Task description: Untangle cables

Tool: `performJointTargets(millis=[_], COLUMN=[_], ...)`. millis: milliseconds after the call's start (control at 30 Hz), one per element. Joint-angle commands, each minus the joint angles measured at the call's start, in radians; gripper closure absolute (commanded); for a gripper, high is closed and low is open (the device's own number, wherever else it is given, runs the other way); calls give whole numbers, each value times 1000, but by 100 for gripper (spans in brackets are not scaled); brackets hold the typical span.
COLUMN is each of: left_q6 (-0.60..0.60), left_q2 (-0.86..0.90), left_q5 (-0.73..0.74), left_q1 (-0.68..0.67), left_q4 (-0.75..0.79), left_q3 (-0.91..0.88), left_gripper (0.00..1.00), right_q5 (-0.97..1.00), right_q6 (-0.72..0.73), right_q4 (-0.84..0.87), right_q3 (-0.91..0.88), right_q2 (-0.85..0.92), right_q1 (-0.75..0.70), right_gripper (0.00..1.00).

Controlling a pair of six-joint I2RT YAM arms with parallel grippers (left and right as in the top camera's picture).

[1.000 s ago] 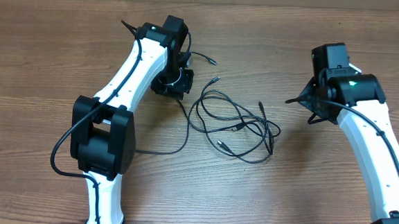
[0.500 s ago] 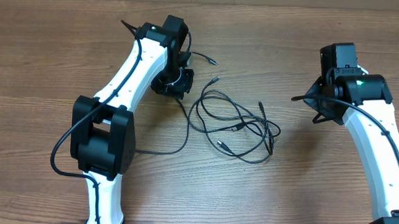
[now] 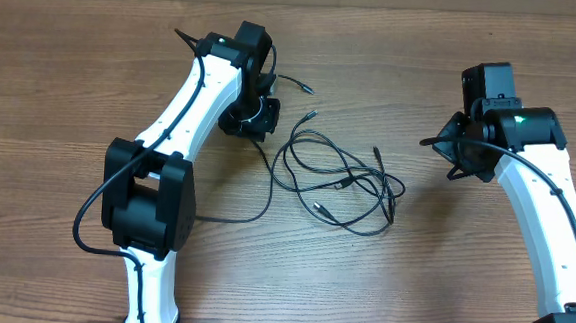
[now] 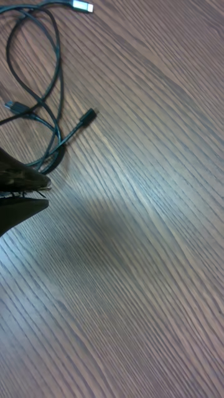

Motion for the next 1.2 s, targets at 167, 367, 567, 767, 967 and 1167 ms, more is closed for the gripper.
performJointTargets(millis=[167,367,567,767,967,1167], left_q6=[-14,-14,-15,-15,-15,-14], left_q2=[7,7,7,7,7,7], left_q5=[2,2,2,2,2,2], left_q1=[-7,-8,-8,-8,-8,-8], left_q4=[4,6,11,11,11,11], left_q3=[-11,-11,-11,-11,-11,-11], left_gripper=[96,91,89,74,72,64], right_q5=[-47,-53,-66,-66,-66,-66], right_q6=[-4,-1,-1,-1,-1,-1], right_q4=[2,-10,-10,-9,-10,-11], right_q3=[-5,-5,-6,-6,-6,-6], right_q2=[-11,-11,-11,-11,-11,-11], right_q1=[-2,-2,-2,-2,-2,-2], right_gripper=[96,96,96,96,96,96])
